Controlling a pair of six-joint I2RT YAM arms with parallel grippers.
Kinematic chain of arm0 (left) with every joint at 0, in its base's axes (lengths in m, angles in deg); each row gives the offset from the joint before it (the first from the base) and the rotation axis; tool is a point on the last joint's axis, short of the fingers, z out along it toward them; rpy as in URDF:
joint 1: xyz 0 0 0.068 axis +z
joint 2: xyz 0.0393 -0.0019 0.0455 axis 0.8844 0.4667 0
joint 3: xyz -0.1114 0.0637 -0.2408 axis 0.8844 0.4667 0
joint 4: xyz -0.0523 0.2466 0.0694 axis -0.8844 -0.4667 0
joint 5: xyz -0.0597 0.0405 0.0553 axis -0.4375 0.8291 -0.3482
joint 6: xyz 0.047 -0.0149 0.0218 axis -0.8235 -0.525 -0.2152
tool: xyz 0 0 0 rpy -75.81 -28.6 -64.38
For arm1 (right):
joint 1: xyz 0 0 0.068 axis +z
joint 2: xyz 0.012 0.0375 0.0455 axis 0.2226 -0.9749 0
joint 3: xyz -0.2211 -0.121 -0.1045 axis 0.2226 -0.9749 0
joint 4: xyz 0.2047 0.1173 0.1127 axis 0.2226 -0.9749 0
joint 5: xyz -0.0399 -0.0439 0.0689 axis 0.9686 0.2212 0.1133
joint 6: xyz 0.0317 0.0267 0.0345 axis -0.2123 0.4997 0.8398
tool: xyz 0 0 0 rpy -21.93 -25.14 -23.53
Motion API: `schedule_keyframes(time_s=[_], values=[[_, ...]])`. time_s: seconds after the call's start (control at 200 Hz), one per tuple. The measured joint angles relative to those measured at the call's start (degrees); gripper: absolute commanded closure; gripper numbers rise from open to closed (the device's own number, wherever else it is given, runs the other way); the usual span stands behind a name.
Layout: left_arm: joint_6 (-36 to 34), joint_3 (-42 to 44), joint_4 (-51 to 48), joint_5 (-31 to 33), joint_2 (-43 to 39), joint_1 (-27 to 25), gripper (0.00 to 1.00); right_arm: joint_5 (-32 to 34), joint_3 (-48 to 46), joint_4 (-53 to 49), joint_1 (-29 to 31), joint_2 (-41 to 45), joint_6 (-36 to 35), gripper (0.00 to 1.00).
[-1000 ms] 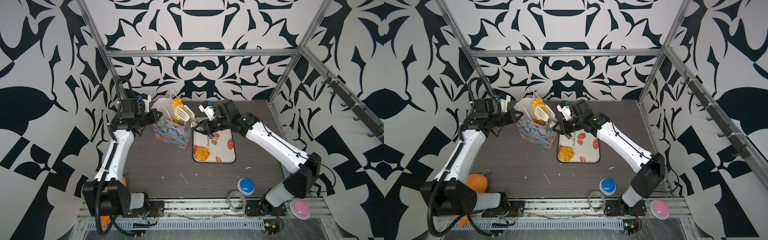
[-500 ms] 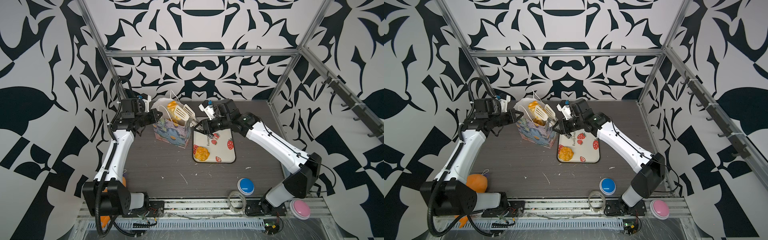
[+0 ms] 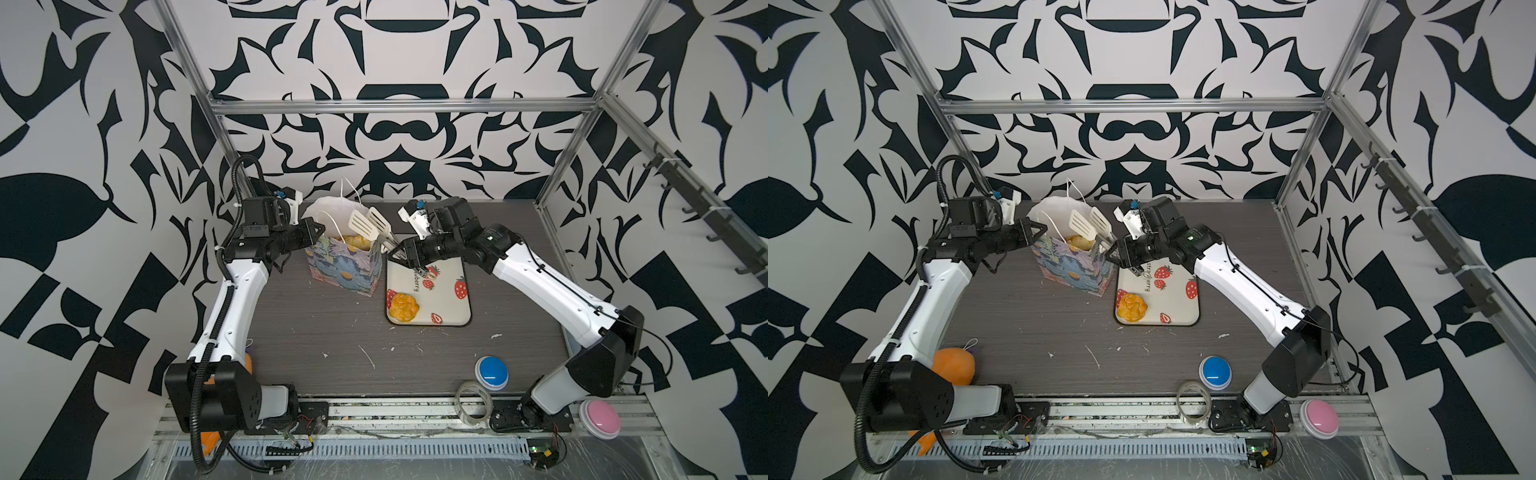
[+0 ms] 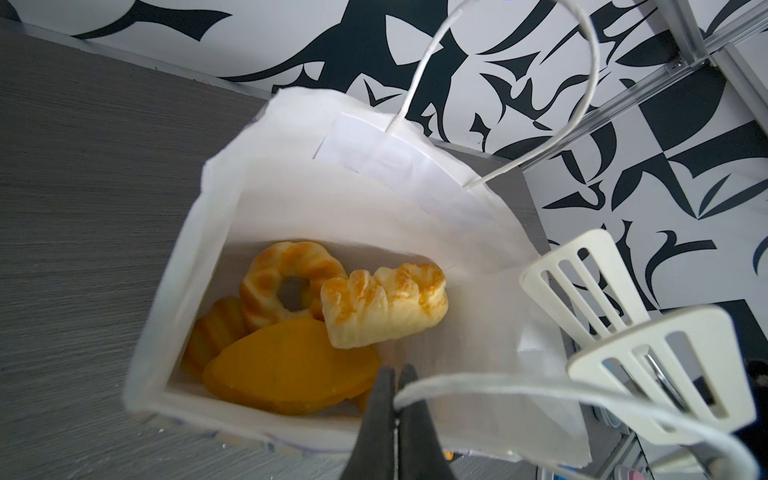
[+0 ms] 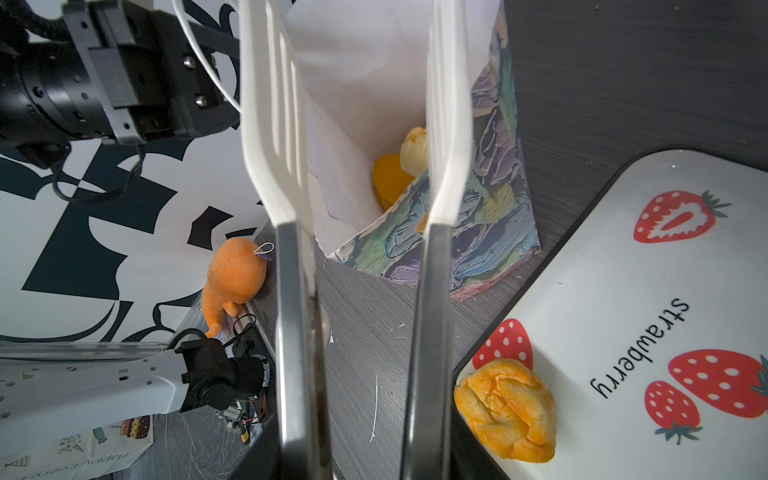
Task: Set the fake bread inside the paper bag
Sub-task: 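Withdraw the empty tongs with the right gripper back over the tray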
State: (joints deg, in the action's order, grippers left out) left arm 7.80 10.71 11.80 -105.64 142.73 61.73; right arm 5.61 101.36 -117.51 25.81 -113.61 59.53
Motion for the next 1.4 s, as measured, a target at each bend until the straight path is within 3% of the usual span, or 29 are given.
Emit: schedule_keyframes(time_s=[0.565,1.4], values=[[0.00,0.00,0.00,0.02,0.00,0.00,0.98,5.01,0.02,-7.74,-1.01,8.11,-3.48,0.53],[0.02,0.00,0.00,-0.09,0.00,0.00,0.98,8.90,-13.64,-19.02,-3.56,10.64,-3.93,0.52]])
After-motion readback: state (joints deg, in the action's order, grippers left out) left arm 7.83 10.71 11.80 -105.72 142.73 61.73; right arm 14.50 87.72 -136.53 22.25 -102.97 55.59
